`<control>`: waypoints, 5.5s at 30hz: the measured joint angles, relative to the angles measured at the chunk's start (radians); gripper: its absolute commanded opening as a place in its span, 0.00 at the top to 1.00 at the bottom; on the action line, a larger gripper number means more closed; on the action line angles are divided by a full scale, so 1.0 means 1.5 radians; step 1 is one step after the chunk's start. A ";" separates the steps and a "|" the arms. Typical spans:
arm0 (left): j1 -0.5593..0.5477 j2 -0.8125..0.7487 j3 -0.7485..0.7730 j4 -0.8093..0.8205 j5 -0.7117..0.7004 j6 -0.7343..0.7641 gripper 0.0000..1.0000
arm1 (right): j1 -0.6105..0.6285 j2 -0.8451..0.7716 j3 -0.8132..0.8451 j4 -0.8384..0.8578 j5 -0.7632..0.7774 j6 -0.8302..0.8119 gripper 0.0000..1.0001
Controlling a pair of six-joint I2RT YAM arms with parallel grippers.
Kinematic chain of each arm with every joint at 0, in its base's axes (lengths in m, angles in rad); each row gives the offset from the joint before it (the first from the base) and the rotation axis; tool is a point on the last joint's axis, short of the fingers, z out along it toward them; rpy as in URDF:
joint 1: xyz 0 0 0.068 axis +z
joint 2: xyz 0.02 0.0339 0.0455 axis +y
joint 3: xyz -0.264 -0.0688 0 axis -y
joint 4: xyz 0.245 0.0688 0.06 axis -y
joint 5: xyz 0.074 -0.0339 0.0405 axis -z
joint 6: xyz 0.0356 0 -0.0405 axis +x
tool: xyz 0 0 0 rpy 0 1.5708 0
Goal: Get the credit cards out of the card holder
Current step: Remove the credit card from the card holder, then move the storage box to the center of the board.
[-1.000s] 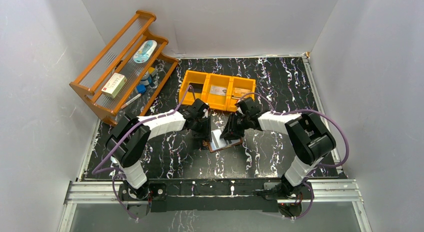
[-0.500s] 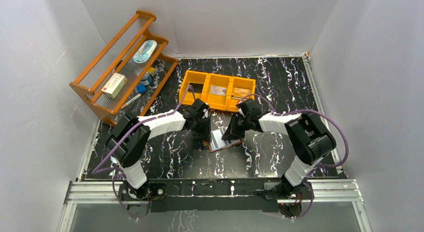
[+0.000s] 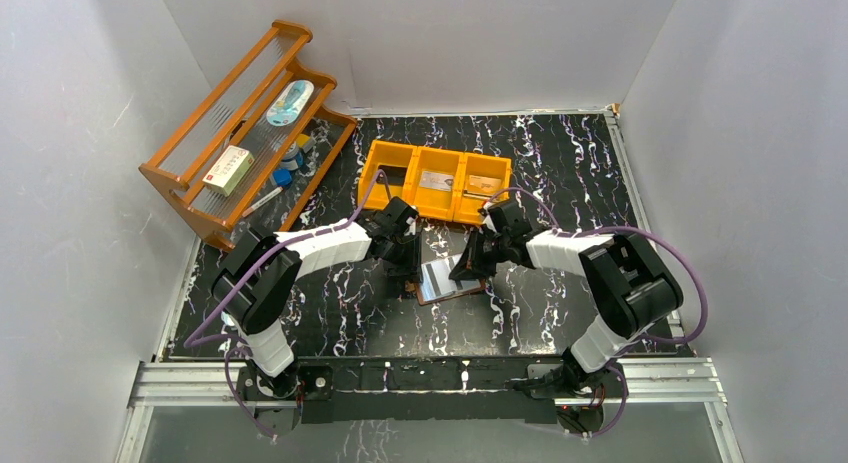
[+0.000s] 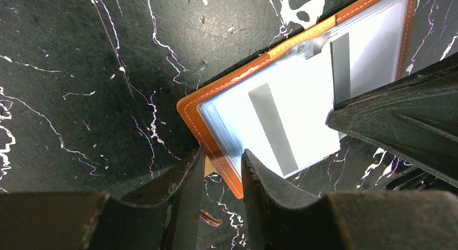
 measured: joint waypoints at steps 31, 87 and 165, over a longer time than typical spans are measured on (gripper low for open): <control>-0.003 -0.011 0.050 0.003 0.015 0.008 0.53 | -0.013 -0.063 -0.036 -0.023 0.076 0.001 0.95; -0.029 0.049 0.034 0.039 0.069 -0.009 0.87 | -0.047 -0.083 -0.068 0.033 0.020 0.006 0.72; 0.111 -0.387 -0.123 -0.125 -0.239 -0.108 0.09 | 0.066 0.252 0.507 -0.108 0.421 -0.311 1.00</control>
